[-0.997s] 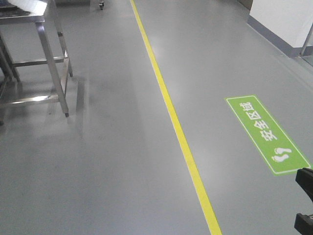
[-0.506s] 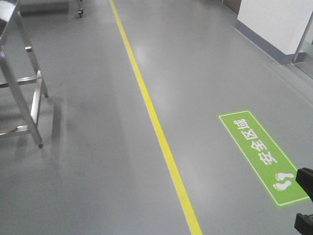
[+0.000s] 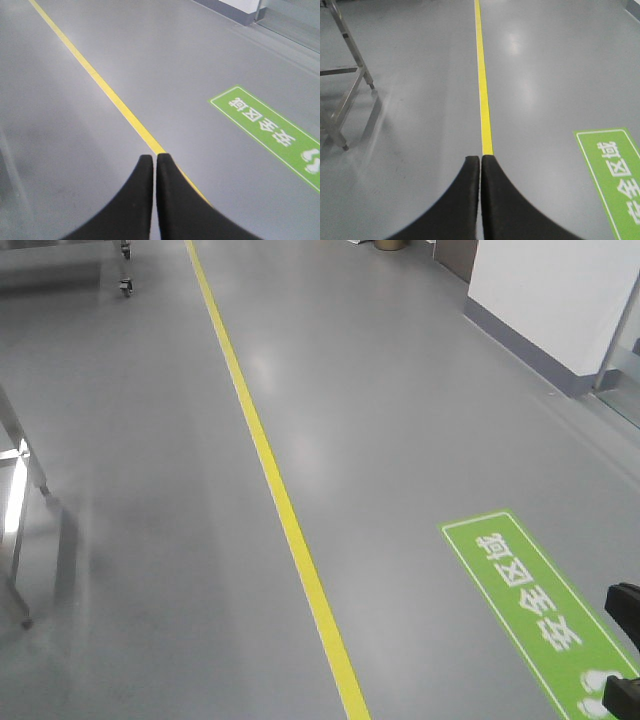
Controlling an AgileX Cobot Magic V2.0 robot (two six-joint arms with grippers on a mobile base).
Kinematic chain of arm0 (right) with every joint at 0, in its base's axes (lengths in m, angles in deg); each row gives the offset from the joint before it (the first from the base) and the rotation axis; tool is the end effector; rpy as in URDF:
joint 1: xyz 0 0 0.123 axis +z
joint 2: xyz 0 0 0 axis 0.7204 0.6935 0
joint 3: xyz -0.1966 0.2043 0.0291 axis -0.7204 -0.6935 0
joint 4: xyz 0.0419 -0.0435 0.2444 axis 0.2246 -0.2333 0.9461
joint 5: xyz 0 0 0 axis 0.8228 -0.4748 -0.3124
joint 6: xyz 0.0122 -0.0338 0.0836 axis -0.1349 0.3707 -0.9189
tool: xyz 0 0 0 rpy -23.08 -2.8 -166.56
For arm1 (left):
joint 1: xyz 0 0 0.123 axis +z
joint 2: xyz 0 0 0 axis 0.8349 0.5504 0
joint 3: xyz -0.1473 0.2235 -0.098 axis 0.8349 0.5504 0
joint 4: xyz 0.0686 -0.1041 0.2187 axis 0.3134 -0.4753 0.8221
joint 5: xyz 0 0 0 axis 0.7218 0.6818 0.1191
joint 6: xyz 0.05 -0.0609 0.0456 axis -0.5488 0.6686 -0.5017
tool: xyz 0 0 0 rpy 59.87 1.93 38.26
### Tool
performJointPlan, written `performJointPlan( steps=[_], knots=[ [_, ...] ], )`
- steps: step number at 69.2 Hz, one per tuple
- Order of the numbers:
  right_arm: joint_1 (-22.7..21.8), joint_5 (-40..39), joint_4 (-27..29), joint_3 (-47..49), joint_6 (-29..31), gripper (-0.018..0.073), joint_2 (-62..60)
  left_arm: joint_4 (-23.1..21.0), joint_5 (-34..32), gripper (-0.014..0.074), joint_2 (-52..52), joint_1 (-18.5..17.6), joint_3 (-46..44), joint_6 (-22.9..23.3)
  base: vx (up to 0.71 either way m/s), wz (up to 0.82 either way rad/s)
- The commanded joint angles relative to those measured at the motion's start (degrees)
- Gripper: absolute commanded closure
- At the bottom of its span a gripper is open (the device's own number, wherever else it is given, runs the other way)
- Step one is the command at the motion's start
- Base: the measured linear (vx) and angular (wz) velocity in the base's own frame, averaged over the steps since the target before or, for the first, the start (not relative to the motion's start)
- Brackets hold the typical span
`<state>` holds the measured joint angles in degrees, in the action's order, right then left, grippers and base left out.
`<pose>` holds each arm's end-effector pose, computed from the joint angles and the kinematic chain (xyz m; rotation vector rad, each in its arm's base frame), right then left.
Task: Move and align brake pads A on conveyor
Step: 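Drive along the yellow floor line past the blue-bin shelving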
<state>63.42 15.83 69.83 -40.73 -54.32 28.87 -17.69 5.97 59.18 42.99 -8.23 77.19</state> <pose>0.0955 0.0264 0.2772 -0.1883 1.9833 0.2172 0.1039 -0.0300 0.3022 0.2371 2.0357 -0.2238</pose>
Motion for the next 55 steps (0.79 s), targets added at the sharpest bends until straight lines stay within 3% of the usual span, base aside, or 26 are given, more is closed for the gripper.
performJointPlan(
  steps=[1, 55],
  knots=[
    [-0.2, -3.9, -0.6, 1.7, 0.7, 0.0569, 0.1, -0.3, -3.6, 0.0603, 0.4, -0.3, -1.5, 0.2, 0.56, 0.03],
    [-0.2, -3.8, -0.5, 1.7, 0.7, 0.0568, 0.0, -0.3, -3.6, 0.0603, 0.4, -0.3, -1.5, 0.2, 0.55, 0.09]
  ],
)
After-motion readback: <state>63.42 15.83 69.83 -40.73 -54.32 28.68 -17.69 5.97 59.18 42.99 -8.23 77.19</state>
